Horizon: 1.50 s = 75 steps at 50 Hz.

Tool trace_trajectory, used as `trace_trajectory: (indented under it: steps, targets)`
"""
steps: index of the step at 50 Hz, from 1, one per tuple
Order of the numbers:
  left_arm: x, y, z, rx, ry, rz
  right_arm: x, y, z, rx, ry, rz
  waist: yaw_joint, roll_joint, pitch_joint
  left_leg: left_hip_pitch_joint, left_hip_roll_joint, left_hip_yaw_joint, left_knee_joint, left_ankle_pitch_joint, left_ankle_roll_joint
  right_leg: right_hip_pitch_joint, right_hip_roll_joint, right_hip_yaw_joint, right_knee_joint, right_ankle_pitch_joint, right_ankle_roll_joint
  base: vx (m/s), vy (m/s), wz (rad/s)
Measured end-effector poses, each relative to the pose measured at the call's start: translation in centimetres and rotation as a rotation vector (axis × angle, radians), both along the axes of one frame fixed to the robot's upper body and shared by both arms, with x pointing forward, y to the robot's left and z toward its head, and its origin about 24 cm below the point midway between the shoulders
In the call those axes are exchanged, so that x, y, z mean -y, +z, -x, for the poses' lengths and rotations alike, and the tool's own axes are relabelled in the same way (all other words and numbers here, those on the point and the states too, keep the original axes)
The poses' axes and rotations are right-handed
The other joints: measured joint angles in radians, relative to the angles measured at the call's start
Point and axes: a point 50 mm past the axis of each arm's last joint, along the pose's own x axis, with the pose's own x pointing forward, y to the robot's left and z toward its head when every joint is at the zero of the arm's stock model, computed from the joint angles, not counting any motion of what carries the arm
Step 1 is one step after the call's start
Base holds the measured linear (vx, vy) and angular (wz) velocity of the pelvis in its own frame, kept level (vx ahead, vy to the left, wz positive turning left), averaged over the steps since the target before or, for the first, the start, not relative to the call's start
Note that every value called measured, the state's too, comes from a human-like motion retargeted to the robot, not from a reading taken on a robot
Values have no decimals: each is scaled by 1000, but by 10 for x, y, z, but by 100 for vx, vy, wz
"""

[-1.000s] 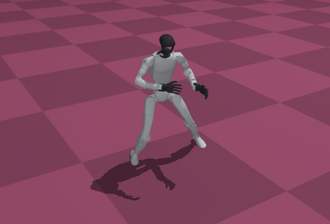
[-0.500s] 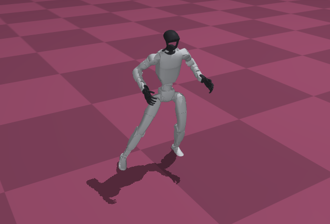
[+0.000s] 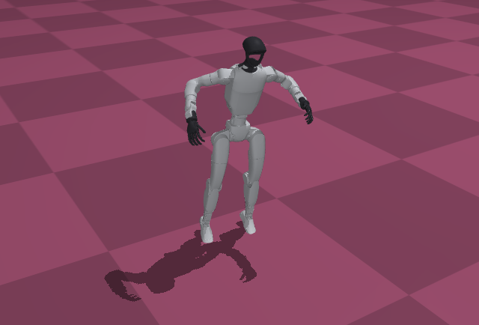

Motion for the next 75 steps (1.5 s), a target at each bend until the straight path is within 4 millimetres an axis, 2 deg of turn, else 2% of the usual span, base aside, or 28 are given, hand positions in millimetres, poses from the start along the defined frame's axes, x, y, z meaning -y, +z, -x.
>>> trace_trajectory:
  steps: [3, 5, 9, 12, 14, 16, 19, 21, 23, 25, 28, 30, 32, 35, 40, 42, 43, 45, 46, 48, 50, 52, 55, 58, 62, 65, 71, 75]
  targets:
    - [16, -20, -8, -40, -37, 79, 1, -21, 7, -39, -74, -64, -10, 83, 21, -9, 7, -98, -15, 0, -29, 11, -55, -23, -21, -55, -4, 12, -98, -14]
    - [24, -30, -11, -65, -43, 146, -5, -30, 7, -46, -89, -102, -5, 114, 29, -9, 57, -26, 17, -108, 14, -33, -103, -44, 34, -124, -6, 9, -109, -34]
    - [50, -57, -32, -83, 18, 350, -22, -46, -10, 50, -202, -143, -32, 81, 53, -103, 131, 73, 363, -679, 164, -65, -330, -56, 33, -189, 19, 3, -113, 17]
    - [68, -82, -58, -103, 156, 414, -55, -77, -22, 95, -390, -204, -29, 2, 128, -234, 163, 11, 700, -830, 175, -87, -479, 39, 81, -223, 4, -1, -117, 45]
    - [75, -96, -75, -97, 327, 484, -94, -93, -45, 112, -443, -173, 6, -26, 188, -215, 233, 6, 720, -814, 122, -146, -467, 137, 209, -335, -35, 4, -130, -47]
    - [80, -104, -78, -78, 466, 612, -130, -84, -71, 192, -322, -71, 37, -36, 207, -147, 315, 16, 625, -744, 88, -193, -429, 138, 335, -475, -58, 17, -142, -82]
    - [71, -97, -66, -11, 487, 760, -173, -23, -110, 477, 68, 104, 39, -51, 192, -37, 444, 43, 419, -520, 76, -258, -320, 119, 534, -623, -59, 32, -151, -48]
    - [56, -86, -51, 19, 407, 706, -186, 22, -110, 659, 255, 118, 25, -83, 137, -18, 506, 91, 335, -347, 72, -309, -256, 83, 663, -664, -45, 46, -147, 9]
    - [43, -66, -40, 33, 286, 539, -180, 56, -97, 753, 329, 60, 32, -124, 78, 38, 483, 134, 160, -204, 90, -267, -193, 17, 588, -653, -62, 43, -138, 24]
    - [34, -51, -27, 20, 180, 367, -159, 65, -72, 736, 300, -47, 21, -182, 15, 15, 366, 64, 121, -250, 90, -156, -159, -69, 398, -570, -82, 41, -125, 85]
    - [33, -54, -8, -46, 127, 293, -126, 50, -40, 534, 266, -89, -22, -230, -69, -31, 152, 49, 122, -294, 73, 9, -93, -86, 40, -187, -18, 31, -116, 119]
    - [34, -60, 2, -80, 127, 252, -111, 32, -23, 398, 229, -81, -10, -209, -105, -31, 122, 135, 102, -246, 46, 39, 26, 28, -101, 69, 19, 19, -136, 34]
    - [32, -64, 13, -128, 113, 190, -100, 16, -12, 282, 225, -20, 4, -173, -133, -22, 81, 205, 74, -173, 56, 28, 65, 92, -107, 109, 19, 15, -112, -9]
    - [26, -66, 28, -206, 84, 157, -84, -1, -2, 155, 215, 62, 35, -102, -145, -43, -20, 200, 43, -61, 101, -10, -10, 14, -35, 31, 11, 10, -77, -25]
    - [22, -82, 42, -280, 131, 297, -56, -30, 7, 6, 92, 107, 98, 21, -88, -121, -120, -29, 58, -50, 112, -17, -99, -51, -48, -57, -1, 7, -96, -20]
    - [20, -88, 45, -283, 172, 386, -50, -39, 1, -27, 68, 142, 109, 43, -62, -166, -129, 31, 124, -173, 163, -44, -165, -82, -56, -61, -6, 2, -101, -8]
    - [18, -89, 46, -272, 199, 439, -49, -40, -5, -26, 66, 170, 106, 43, -41, -194, -121, 101, 199, -319, 215, -64, -207, -75, -50, -65, -4, -3, -104, 17]
    - [14, -93, 43, -230, 280, 544, -51, -38, -24, 14, 72, 231, 84, 26, 14, -292, -81, 167, 446, -656, 314, -118, -262, 29, 31, -199, -3, -10, -108, 47]
    - [9, -96, 37, -204, 343, 582, -55, -36, -37, 62, 65, 253, 70, 24, 55, -386, -32, 144, 641, -759, 339, -165, -236, 81, 152, -359, -23, -19, -112, 61]
    - [2, -108, 23, -190, 484, 618, -71, -39, -59, 152, 31, 281, 53, 15, 144, -550, 62, 88, 963, -839, 347, -270, -168, 112, 429, -625, -101, -24, -109, 48]
    - [5, -130, 2, -250, 605, 572, -97, -57, -74, 185, -7, 288, 48, -13, 217, -620, 112, 37, 1078, -798, 325, -371, -128, 74, 658, -720, -209, -20, -94, 28]
    - [25, -147, -18, -310, 636, 537, -123, -75, -73, 184, -49, 250, 44, -54, 255, -578, 95, 3, 979, -749, 329, -399, -134, 45, 717, -689, -226, -6, -74, 54]
    - [59, -148, -32, -285, 552, 679, -139, -82, -60, 209, -96, 176, 26, -90, 277, -465, 55, -40, 726, -650, 304, -316, -143, 8, 586, -625, -153, 4, -59, 94]
    - [74, -144, -19, -248, 476, 788, -136, -89, -36, 187, -120, 174, 28, -92, 234, -344, 54, -52, 427, -512, 245, -221, -118, -1, 364, -515, -91, 6, -46, 53]
    - [81, -148, 5, -247, 464, 665, -117, -96, -9, 128, -200, 98, 34, -50, 157, -218, 68, -46, 138, -344, 161, -148, -77, -6, 181, -408, -30, 5, -32, 26]
    - [90, -154, 14, -278, 414, 577, -98, -96, -2, 106, -269, 34, 27, -4, 119, -164, 84, -22, 39, -309, 103, -87, -63, -63, 86, -403, 11, 3, -24, 47]
    - [97, -180, 20, -411, 402, 426, -65, -101, -31, 70, -319, 112, 54, 80, 79, -124, 124, -30, -7, -349, 100, -62, -19, -80, 43, -436, -19, -3, -17, -15]
    - [91, -199, 29, -498, 442, 359, -57, -89, -54, 139, -392, 126, 47, 107, 74, -102, 134, -10, -6, -353, 95, -46, -7, -76, 43, -452, -33, -1, -11, -18]
